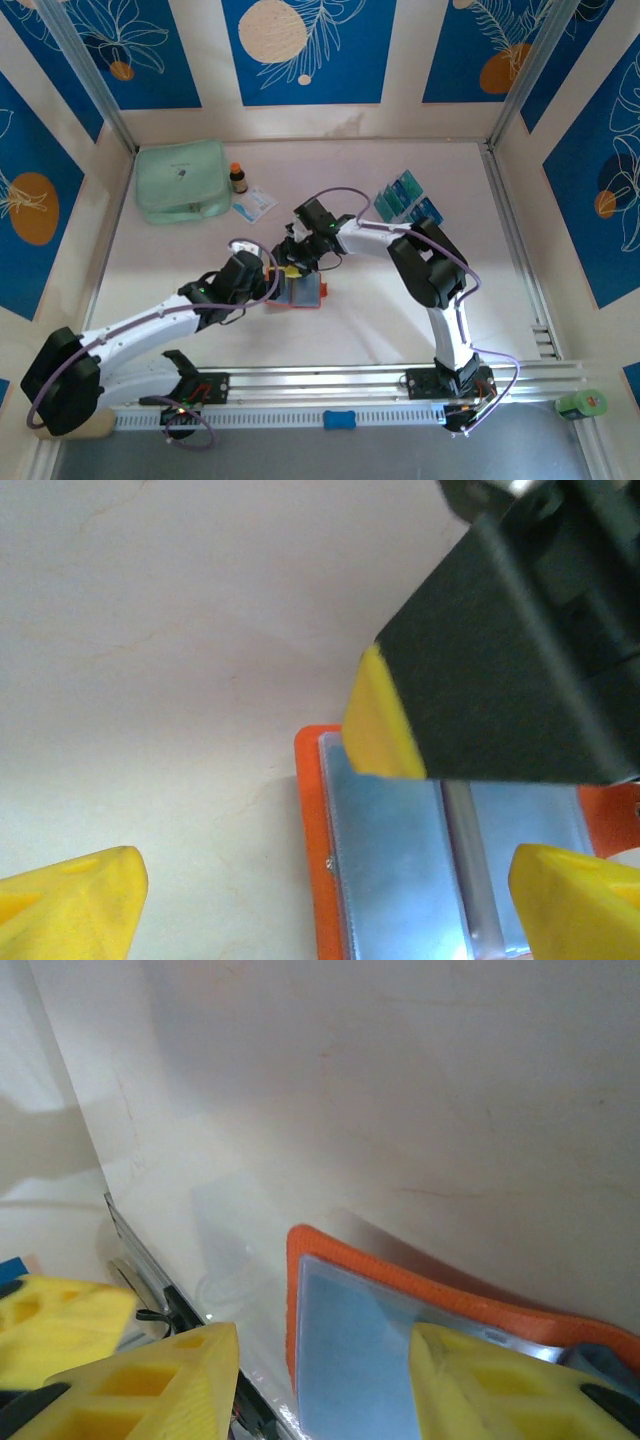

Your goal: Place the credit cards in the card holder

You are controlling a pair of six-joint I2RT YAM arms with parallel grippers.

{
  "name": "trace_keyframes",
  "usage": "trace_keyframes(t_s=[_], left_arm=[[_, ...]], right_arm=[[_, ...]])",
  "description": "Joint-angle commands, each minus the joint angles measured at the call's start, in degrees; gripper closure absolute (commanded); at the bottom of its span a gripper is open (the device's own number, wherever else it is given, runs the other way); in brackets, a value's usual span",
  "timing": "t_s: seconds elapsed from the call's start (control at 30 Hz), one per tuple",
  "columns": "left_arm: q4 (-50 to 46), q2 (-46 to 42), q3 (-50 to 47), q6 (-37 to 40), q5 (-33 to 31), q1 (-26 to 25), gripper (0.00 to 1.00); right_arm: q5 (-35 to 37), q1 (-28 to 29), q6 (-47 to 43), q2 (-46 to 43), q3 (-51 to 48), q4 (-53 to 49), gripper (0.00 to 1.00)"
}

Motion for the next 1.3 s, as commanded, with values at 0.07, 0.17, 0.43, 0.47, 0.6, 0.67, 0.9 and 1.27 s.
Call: trace_keyframes(t_s=[0.07, 0.17, 0.43, 0.47, 0.6, 0.67, 0.9, 1.27], left_arm=[[1.9, 4.37, -0.3, -0.11, 0.82, 0.6, 0.07], [2.61, 7.37, 0.44, 0.5, 0.71, 0.61, 0.06], [3.49, 11.39, 1.63, 0.48, -0.7, 0.95, 0.06], [3.65, 11.42, 1.78, 0.45, -0.77, 1.08, 0.06], [3.75, 11.64, 2.23, 0.62, -0.71, 1.25, 0.05], [3.86, 11.71, 2.41, 0.7, -0.69, 1.28, 0.05], [3.66, 12.02, 3.07, 0.91, -0.44, 1.32, 0.05], [3.27, 11.4, 3.04, 0.72, 0.26, 1.3, 0.04]], right_arm=[[-1.75, -1.67, 1.3, -4.02, -1.31, 1.19, 0.51], [-1.71, -2.68, 1.4, -5.8, -2.88, 1.55, 0.52], [8.63, -4.82, -6.4, -15.71, -10.14, -8.11, 0.52], [10.57, -4.78, -7.59, -16.77, -10.88, -9.7, 0.52], [18.12, -4.13, -11.47, -20.12, -14.38, -14.37, 0.51], [20.52, -3.23, -12.77, -20.67, -15.47, -15.54, 0.52], [26.95, 0.57, -15.7, -17.29, -14.2, -18.26, 0.52], [29.28, -0.67, -17.5, -17.45, -15.45, -18.66, 0.93]])
